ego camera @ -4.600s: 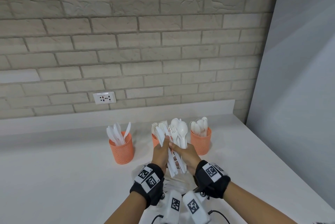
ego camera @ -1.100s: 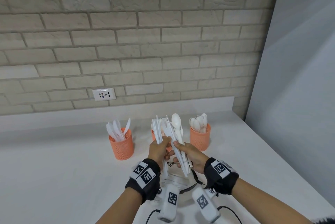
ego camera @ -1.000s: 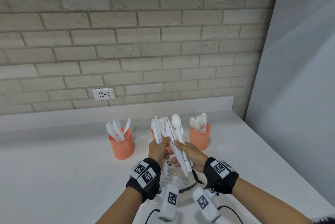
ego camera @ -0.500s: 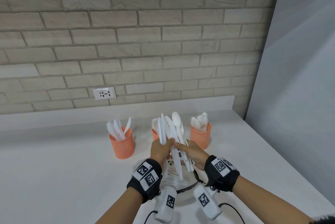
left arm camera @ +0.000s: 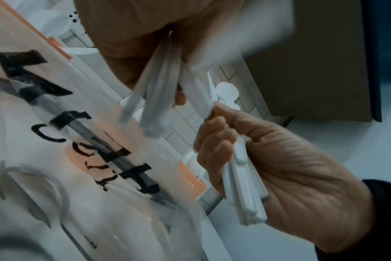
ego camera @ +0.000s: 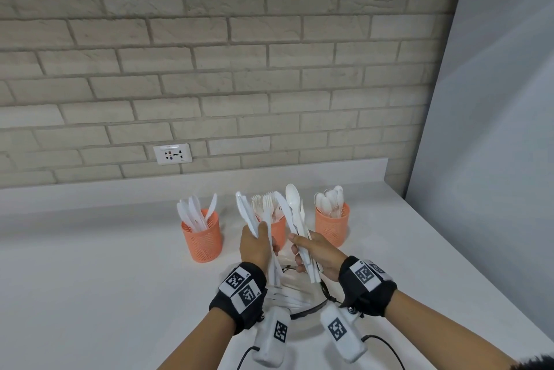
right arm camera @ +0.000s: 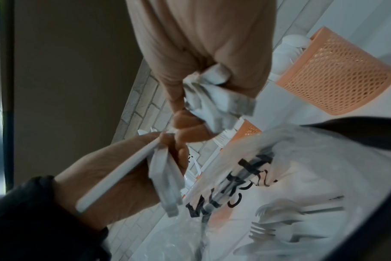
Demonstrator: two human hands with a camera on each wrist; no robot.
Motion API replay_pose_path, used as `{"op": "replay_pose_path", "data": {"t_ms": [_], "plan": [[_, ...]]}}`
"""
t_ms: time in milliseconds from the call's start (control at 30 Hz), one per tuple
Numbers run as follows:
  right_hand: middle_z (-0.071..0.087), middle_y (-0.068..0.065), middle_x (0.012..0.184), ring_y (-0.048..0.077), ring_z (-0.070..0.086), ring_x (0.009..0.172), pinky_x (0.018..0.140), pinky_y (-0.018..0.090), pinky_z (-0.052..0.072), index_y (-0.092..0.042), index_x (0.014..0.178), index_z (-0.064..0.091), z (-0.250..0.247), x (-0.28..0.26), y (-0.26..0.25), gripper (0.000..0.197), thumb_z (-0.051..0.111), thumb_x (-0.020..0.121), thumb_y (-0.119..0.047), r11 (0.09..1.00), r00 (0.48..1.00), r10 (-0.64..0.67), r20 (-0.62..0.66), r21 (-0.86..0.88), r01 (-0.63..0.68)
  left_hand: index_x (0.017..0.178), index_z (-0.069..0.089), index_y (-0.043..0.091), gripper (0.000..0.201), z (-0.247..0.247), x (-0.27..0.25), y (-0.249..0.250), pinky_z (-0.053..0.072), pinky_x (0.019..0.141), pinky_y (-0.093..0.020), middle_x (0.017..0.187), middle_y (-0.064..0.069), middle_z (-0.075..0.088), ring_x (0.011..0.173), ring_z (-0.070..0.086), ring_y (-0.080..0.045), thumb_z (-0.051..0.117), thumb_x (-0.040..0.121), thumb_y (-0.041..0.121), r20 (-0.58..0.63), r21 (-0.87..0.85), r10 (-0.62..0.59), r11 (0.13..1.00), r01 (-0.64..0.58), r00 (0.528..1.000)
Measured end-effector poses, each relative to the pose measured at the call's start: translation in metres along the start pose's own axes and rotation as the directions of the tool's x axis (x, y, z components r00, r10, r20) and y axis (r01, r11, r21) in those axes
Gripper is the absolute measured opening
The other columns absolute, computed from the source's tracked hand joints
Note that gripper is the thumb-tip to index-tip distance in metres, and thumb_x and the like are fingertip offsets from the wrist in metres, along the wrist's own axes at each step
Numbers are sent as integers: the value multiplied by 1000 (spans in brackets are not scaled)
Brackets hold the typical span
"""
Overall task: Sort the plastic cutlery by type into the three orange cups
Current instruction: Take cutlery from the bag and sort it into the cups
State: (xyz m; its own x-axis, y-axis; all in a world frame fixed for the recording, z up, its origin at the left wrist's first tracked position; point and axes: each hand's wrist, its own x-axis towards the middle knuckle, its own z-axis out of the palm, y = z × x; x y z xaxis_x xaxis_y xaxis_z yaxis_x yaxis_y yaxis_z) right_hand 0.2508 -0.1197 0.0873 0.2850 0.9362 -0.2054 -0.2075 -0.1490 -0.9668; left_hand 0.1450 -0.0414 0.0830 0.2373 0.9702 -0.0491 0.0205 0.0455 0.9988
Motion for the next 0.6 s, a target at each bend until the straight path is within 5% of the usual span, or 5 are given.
{"op": "replay_pose_path", "data": {"t_ms": [100,300,400,467,600], "plan": [[48,-1,58,7,42,38,38,19,38,-12,96,49,0,0,1,11,55,94,-22,999,1000,8,-12,41,-7,77,49,5,31,0,-5,3,41,38,-19,54,-7,47,34,47,-10,47,96,29,58,-93,-33,995,38,998],[41,-3,57,3,32,35,33,14,27,-15,100,52,1,0,0,22,50,94,-36,999,999,9,-32,36,-8,69,53,9,28,0,-10,6,34,37,-17,51,1,41,35,37,-6,69,82,29,158,-137,-55,988,77,986],[38,-4,57,2,29,35,32,14,24,-16,107,53,2,0,2,35,43,94,-47,1000,999,0,-34,9,0,67,59,8,28,3,-10,8,39,42,-20,52,-1,48,40,42,-11,65,85,28,184,-177,-64,979,97,981],[40,-5,53,3,29,34,32,14,25,-13,104,53,3,1,2,41,38,95,-50,1000,1000,1,-25,25,0,81,62,3,30,5,-10,8,47,44,-22,59,-7,57,41,51,-13,58,91,30,184,-228,-93,964,134,978],[47,-3,54,6,38,34,34,15,31,-11,109,47,5,1,0,33,40,97,-41,998,1000,-1,-18,55,2,85,55,6,29,6,-11,7,41,38,-19,49,-3,48,32,45,-9,52,93,34,120,-230,-95,966,121,988]]}}
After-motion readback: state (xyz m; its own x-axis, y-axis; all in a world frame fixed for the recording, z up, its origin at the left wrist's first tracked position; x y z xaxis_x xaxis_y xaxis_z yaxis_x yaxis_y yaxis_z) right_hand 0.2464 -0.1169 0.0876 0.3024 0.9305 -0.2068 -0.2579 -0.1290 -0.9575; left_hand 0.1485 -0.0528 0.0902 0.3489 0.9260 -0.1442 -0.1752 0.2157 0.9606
